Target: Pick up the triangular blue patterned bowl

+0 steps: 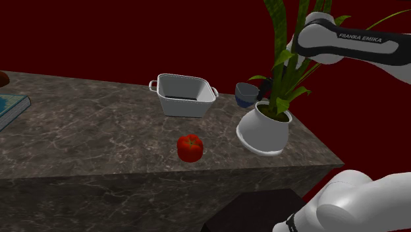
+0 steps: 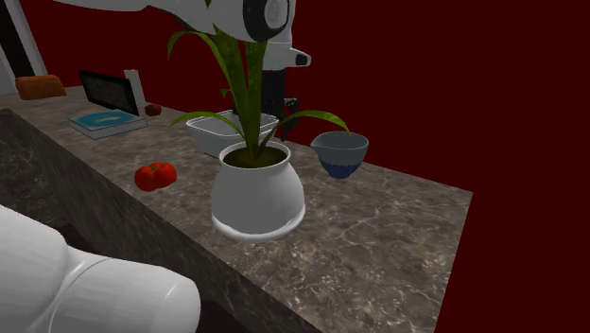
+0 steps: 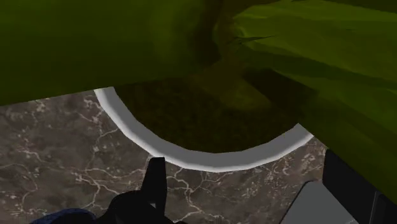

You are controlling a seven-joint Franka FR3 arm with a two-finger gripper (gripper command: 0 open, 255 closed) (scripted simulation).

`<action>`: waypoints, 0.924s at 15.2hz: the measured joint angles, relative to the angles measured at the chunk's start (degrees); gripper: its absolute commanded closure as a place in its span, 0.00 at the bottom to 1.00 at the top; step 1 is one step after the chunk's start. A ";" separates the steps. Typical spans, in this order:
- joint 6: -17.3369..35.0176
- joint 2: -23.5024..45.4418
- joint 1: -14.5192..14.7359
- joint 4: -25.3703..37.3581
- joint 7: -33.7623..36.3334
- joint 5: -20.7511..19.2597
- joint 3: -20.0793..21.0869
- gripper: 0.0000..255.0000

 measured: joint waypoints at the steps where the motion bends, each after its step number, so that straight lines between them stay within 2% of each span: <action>1: 0.30 2.23 -0.04 1.73 -1.31 0.19 -1.16 0.00; 7: 1.05 14.50 -0.42 11.54 -9.12 2.89 -7.37 0.00; 14: -1.58 30.69 -2.61 26.79 -18.36 9.84 -12.90 0.00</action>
